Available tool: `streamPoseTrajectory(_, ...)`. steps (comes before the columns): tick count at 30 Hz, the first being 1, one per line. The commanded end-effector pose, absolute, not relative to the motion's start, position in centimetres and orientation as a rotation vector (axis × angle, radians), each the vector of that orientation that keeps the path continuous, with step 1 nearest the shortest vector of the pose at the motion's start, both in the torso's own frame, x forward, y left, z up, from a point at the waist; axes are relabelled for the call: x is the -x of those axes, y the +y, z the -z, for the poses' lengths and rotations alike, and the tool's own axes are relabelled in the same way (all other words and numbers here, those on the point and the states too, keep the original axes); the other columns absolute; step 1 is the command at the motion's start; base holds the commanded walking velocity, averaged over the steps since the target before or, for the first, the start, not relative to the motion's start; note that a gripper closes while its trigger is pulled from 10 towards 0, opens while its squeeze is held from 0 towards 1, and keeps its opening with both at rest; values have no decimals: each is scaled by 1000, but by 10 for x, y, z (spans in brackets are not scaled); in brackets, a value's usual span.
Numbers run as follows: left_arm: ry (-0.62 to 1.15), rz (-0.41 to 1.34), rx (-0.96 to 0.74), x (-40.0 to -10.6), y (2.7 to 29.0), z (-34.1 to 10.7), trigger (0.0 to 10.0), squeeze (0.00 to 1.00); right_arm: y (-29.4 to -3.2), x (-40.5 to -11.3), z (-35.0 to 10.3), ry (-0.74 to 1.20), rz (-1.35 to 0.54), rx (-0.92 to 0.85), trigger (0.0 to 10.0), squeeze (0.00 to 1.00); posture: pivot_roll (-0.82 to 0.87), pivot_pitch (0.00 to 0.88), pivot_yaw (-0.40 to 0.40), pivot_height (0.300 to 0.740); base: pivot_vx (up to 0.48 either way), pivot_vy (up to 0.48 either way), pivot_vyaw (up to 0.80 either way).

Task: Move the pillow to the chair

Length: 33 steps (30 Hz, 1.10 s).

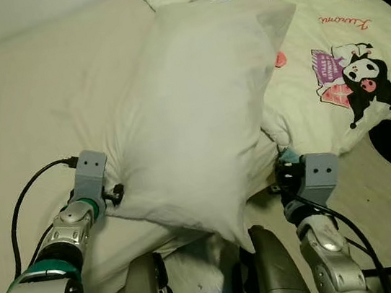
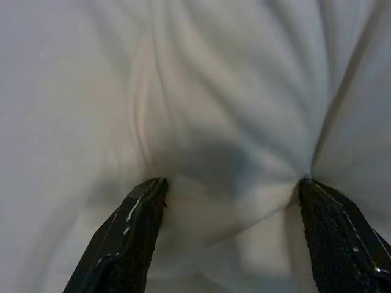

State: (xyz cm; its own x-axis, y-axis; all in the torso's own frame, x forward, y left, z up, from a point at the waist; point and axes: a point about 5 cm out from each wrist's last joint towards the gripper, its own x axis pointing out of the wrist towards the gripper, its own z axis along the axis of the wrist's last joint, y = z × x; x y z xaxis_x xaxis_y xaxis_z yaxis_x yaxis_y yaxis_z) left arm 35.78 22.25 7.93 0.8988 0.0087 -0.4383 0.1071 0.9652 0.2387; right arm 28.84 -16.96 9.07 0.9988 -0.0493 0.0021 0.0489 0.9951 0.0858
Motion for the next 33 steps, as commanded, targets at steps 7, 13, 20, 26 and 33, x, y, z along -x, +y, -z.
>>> streamPoseTrajectory(7, 557, 50, -275, -343, 234, -61, 0, 0, -165, -283, -84, 41, 52, -79, 10000, 0, -53, 276, 76, 611, 0, 0, 0)
streamPoseTrajectory(13, 488, -11, -260, -350, 241, -73, 0, 0, -166, -283, -84, 46, 48, -73, 10000, 0, -49, 277, 77, 611, 0, 0, 0)
streamPoseTrajectory(20, 438, -20, -232, -355, 243, -83, 0, 0, -165, -285, -84, 49, 48, -71, 10000, 0, -42, 269, 78, 611, 0, 0, 0)
streamPoseTrajectory(26, 425, -22, -231, -356, 244, -86, 0, 0, -165, -286, -85, 47, 47, -70, 10000, 0, -41, 267, 78, 611, 0, 0, 0)
streamPoseTrajectory(33, 373, -1, -212, -362, 248, -100, 0, 0, -163, -292, -86, 47, 41, -68, 10000, 0, -11, 256, 64, 611, 0, 0, 0)
